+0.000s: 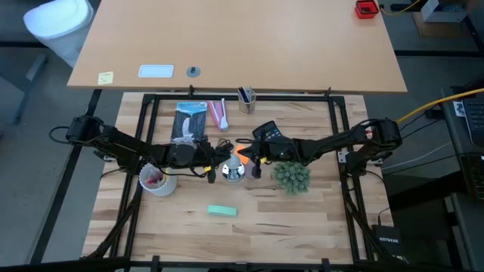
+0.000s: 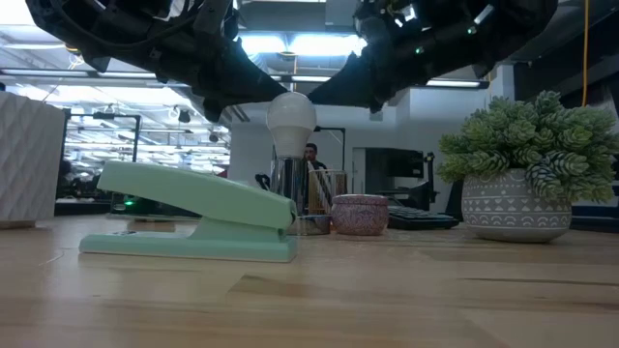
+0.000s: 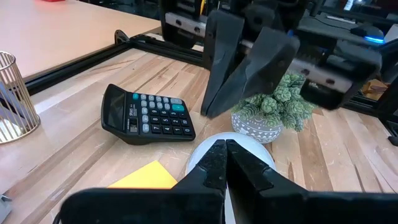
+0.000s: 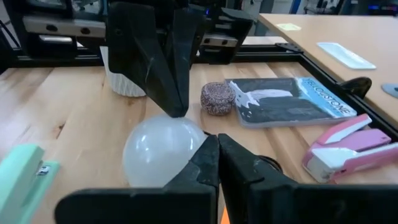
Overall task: Screw lightbulb
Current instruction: Insert the lightbulb on the lamp
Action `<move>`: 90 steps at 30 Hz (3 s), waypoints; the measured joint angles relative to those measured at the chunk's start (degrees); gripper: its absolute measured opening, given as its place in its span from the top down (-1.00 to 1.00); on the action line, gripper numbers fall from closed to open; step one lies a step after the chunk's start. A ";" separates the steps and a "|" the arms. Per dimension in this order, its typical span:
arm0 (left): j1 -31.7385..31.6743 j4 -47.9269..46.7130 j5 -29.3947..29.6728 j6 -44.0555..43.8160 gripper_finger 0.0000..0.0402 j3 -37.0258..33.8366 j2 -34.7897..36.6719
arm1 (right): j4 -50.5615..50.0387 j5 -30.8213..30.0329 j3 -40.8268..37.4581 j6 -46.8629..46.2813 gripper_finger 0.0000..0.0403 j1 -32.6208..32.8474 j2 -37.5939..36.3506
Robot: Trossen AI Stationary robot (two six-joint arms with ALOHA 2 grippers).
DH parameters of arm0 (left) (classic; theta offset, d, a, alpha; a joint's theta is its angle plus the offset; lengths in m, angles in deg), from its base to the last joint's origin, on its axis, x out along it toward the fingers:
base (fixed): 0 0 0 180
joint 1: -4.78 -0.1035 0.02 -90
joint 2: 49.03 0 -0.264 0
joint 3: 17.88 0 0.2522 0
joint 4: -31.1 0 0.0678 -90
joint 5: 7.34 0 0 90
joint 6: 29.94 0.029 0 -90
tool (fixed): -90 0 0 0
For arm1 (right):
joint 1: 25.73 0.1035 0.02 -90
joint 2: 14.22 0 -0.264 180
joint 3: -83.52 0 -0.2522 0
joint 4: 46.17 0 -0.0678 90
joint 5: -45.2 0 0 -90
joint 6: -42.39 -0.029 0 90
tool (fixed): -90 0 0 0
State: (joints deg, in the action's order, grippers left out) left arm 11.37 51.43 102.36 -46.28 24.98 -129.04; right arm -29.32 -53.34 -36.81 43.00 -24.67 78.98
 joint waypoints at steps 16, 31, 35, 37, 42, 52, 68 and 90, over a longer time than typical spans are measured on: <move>0.00 0.00 0.00 0.00 1.00 0.00 0.00 | 0.57 0.57 0.00 -0.46 0.95 0.04 1.56; 0.04 -0.16 1.79 0.02 1.00 0.00 0.00 | -0.87 4.48 0.00 -1.82 0.97 0.02 1.56; 0.04 -0.20 2.35 -0.06 1.00 0.00 0.00 | -0.87 4.59 0.00 -1.82 0.97 0.02 1.53; 0.04 -0.21 2.62 -0.07 1.00 0.00 0.00 | -0.87 4.65 0.00 -1.82 0.97 0.02 1.53; 0.00 -0.09 3.68 -0.13 1.00 -0.02 -0.02 | -0.88 5.04 0.00 -1.84 0.95 0.04 1.51; -0.04 0.90 4.04 -0.17 1.00 -0.07 -0.09 | -1.11 6.81 0.00 -1.83 0.94 0.11 1.45; -0.04 1.27 3.58 -0.19 1.00 -0.04 -0.09 | -2.41 1.95 -0.03 -1.78 0.94 0.11 1.58; 0.00 1.07 3.61 -0.20 1.00 0.00 -0.02 | 5.35 9.01 -0.02 2.53 0.94 0.09 -2.33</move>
State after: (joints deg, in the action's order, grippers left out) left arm 11.37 52.50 105.97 -46.48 24.98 -129.06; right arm -23.97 -44.33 -36.83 45.52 -24.58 76.65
